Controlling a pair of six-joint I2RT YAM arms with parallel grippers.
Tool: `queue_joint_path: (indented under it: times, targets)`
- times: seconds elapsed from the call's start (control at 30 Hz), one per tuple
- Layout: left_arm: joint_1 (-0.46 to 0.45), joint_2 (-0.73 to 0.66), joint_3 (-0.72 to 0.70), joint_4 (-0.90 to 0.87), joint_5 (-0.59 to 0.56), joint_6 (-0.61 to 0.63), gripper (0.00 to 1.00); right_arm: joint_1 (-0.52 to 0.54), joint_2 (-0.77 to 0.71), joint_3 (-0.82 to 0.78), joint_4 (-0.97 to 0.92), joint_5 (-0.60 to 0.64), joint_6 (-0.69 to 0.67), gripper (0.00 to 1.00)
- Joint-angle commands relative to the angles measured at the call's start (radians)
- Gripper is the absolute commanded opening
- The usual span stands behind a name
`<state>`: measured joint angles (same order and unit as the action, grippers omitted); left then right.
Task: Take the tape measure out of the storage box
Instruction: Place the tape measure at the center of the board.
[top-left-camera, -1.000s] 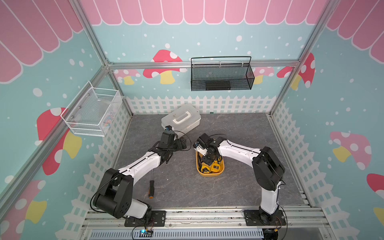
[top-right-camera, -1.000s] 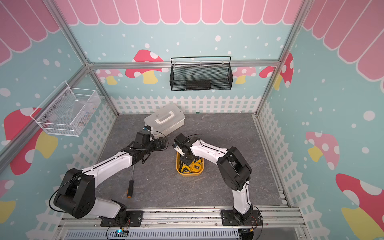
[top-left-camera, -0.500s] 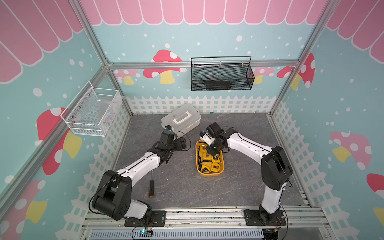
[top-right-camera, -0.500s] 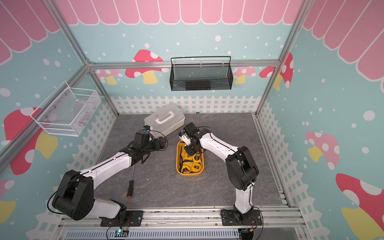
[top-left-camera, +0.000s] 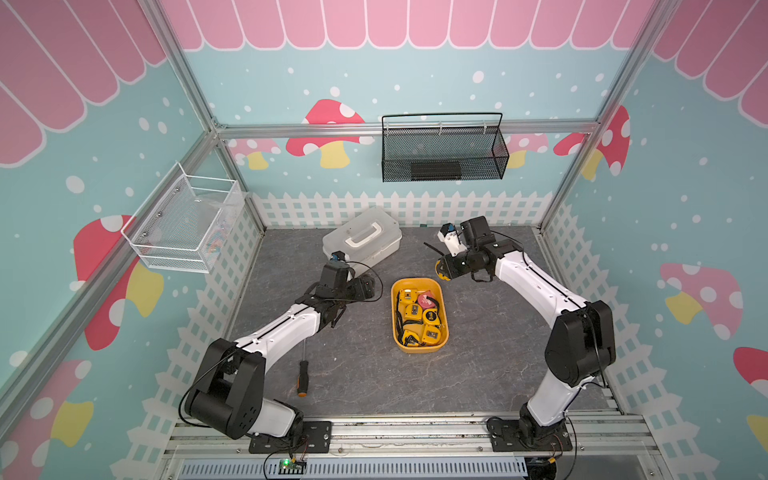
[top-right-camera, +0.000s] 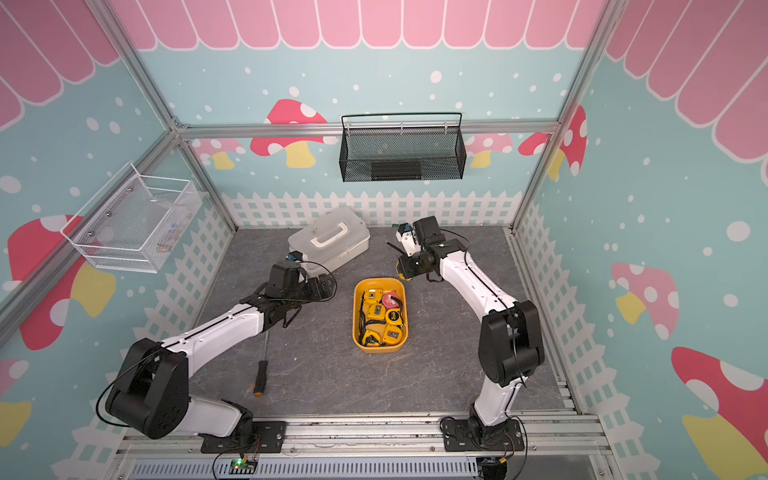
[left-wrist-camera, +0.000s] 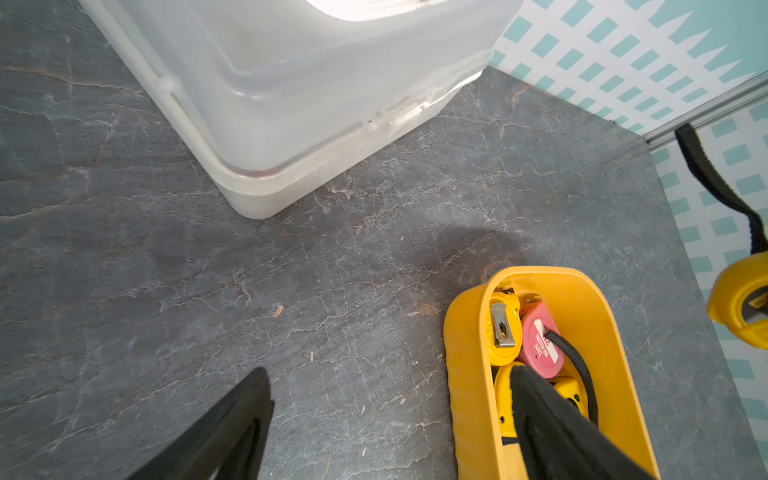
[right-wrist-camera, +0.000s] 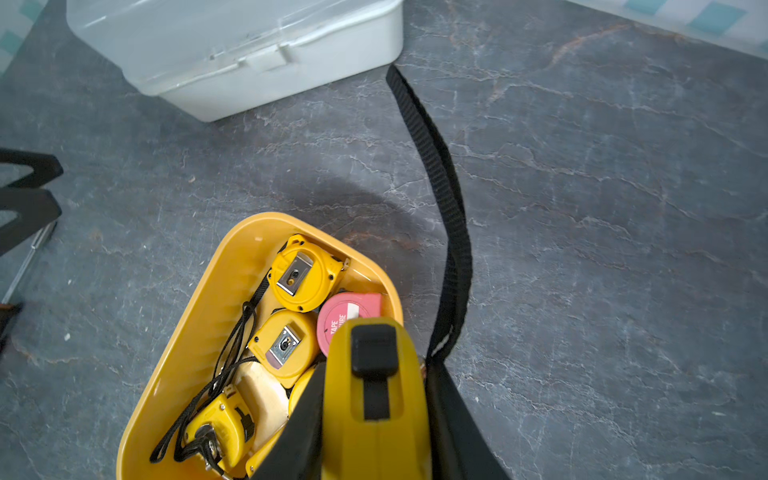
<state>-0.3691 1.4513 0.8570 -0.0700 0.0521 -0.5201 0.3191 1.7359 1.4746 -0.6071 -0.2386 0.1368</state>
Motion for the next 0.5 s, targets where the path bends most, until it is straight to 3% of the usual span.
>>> queue_joint_path:
  times: [0.0,0.27,0.47]
  targets:
    - [-0.009,0.018,0.019,0.02,0.026,0.004,0.9,-0.073,-0.042,-0.078,0.069,-0.063,0.098,0.19]
    - [-0.021,0.038,0.024,0.02,0.041,-0.001,0.9,-0.238,-0.059,-0.281,0.237,-0.182,0.241,0.19]
    - [-0.026,0.042,0.027,0.016,0.052,-0.003,0.89,-0.296,-0.036,-0.388,0.35,-0.248,0.318,0.19]
